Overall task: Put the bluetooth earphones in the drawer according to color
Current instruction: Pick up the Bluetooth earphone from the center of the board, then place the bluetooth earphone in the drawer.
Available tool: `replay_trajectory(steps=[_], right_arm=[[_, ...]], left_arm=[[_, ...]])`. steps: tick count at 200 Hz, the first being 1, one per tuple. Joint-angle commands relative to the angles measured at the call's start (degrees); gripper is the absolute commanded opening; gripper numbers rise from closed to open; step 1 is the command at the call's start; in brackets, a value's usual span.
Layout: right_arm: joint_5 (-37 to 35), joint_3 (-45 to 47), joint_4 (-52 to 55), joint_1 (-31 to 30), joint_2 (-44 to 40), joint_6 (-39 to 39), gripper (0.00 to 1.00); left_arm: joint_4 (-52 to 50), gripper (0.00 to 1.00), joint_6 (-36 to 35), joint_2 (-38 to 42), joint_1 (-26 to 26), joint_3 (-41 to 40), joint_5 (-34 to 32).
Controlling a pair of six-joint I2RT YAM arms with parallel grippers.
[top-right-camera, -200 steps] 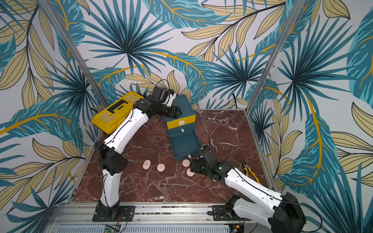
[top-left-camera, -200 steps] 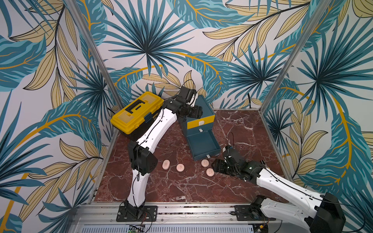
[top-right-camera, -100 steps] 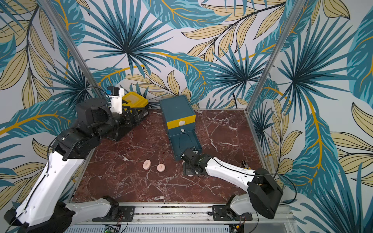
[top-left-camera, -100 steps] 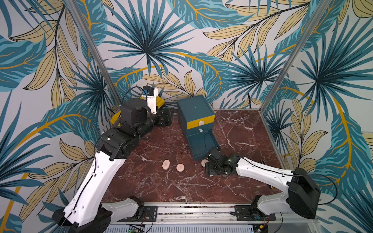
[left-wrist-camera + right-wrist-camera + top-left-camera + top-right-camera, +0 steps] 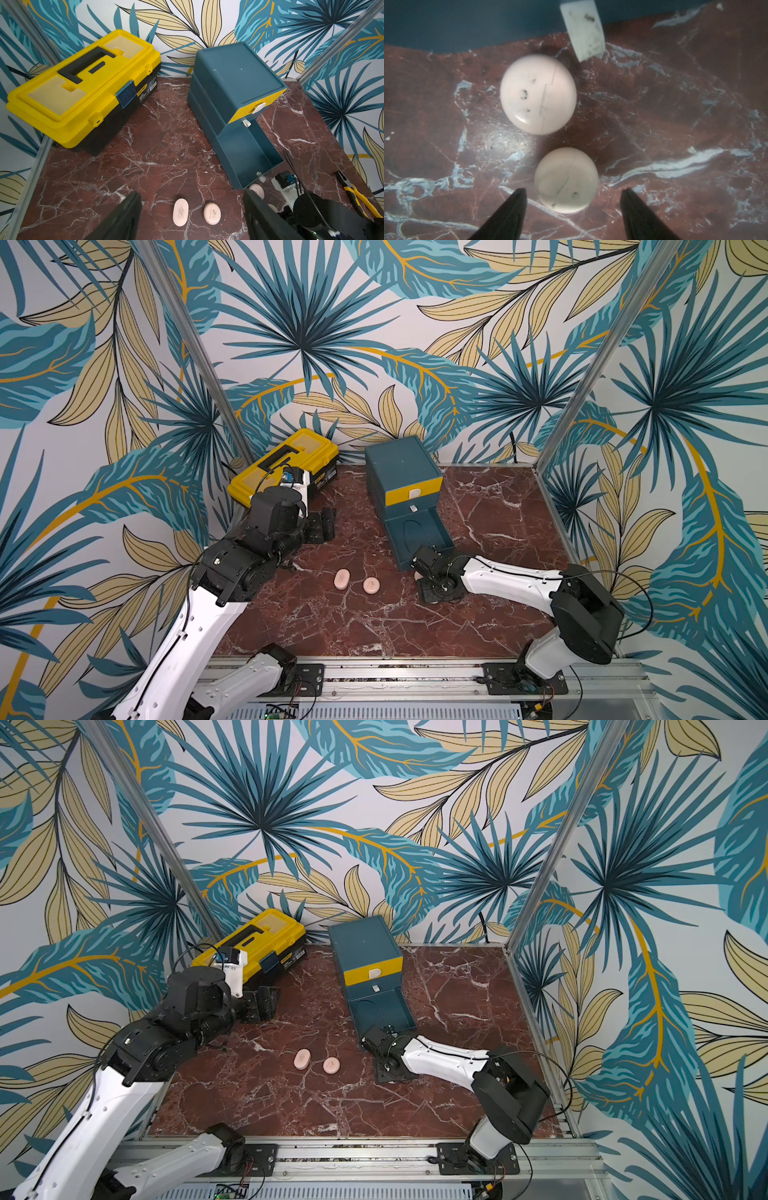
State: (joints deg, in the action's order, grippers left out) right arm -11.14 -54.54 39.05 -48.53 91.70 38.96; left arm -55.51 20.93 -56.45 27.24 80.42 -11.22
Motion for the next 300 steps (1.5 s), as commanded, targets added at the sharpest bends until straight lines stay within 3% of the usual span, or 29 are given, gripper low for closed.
replay_trajectory(steps=[1,64,146,232,300], right_arm=[[-0.1,0.1,-0.2,-0.3,1.4,0.3,0.76],[1.4,-1.2,-2.1,-0.3,5.5,-0.1,0.71],[1.2,0.9,-2.6,-0.3,3.8,1.0,0.53],[2.6,-3.9,3.7,-0.4,-16.4,-1.6,0.45],[3.1,-21.5,-1.0,5.7,-0.6,-6.7,0.45]], left_arm=[[-1.3,0.81,0.3,0.8,-0.6,-1.1,-1.1],[-1.8,0.81,0.0,1.2,-1.0,-1.1,-1.0],[-2.2,0.81,-0.7,1.2,-1.7,-0.1,-1.0],[-1.3,0.81,-0.3,1.2,-1.9,-1.6,0.3],[-0.3,0.81,0.6,0.9,-1.9,-2.2,2.1]])
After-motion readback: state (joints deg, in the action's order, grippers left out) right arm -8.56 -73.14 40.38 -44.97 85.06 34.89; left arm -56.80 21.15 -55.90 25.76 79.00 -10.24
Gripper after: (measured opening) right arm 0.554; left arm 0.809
